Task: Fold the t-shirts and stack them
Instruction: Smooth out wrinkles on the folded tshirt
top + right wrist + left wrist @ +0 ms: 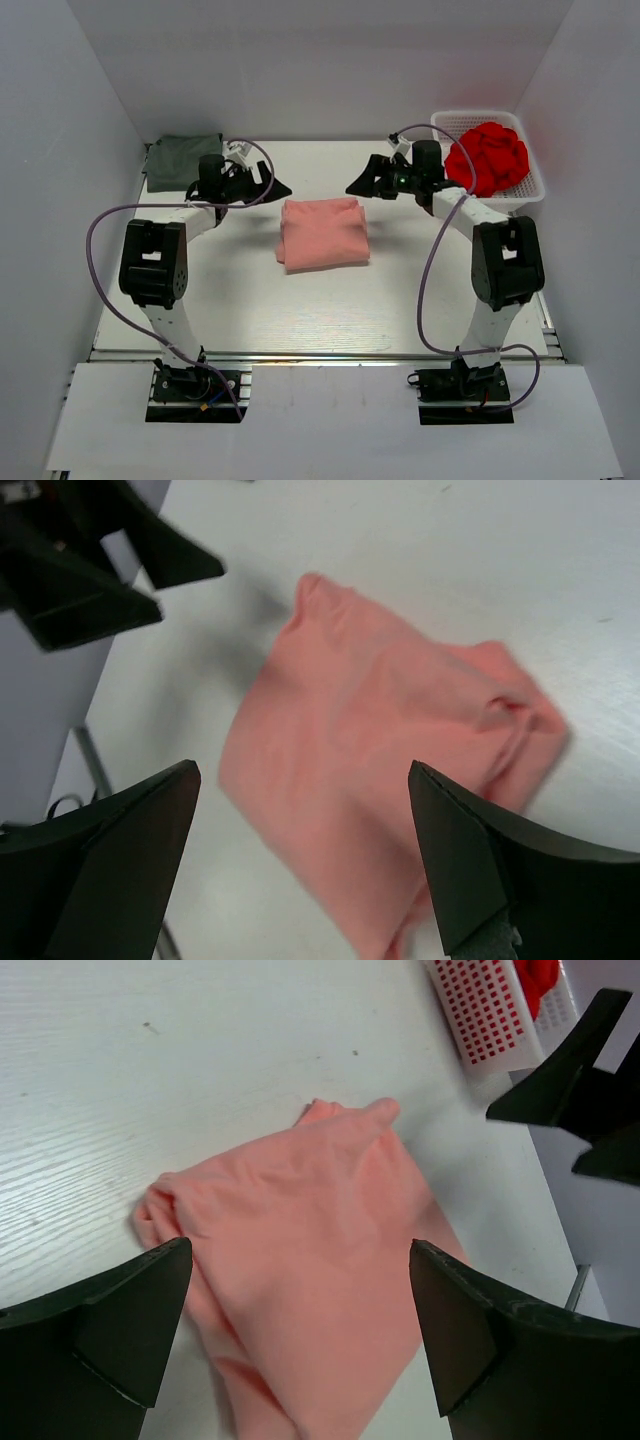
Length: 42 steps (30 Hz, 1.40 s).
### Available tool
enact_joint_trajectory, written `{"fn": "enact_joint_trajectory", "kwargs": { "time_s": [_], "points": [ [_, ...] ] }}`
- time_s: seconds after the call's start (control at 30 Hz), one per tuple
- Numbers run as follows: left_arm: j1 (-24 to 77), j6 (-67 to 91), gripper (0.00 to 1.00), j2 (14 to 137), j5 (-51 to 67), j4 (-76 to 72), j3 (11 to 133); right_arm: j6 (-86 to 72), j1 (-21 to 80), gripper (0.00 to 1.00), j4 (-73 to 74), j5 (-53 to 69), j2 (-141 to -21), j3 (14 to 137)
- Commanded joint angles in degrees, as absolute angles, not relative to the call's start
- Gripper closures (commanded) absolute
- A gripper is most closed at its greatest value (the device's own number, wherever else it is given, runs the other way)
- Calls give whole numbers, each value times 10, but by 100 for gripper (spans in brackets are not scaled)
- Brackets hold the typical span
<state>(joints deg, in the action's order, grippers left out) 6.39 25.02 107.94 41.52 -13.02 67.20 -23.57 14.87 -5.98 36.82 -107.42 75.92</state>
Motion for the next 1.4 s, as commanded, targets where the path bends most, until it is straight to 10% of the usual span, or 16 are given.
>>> {"fn": "enact_joint_trajectory", "kwargs": {
  "time_s": [0.0, 0.8, 1.37],
  "points": [
    [90, 255, 0, 1044, 426, -167, 654, -251, 177, 10, -105, 461, -1029, 708],
    [109, 293, 0, 1229, 404, -177, 702, -381, 192, 10, -279, 454, -1147, 476],
    [126, 306, 0, 1142, 456, -261, 729, -331, 198, 10, -220, 452, -1127, 729]
  ]
}}
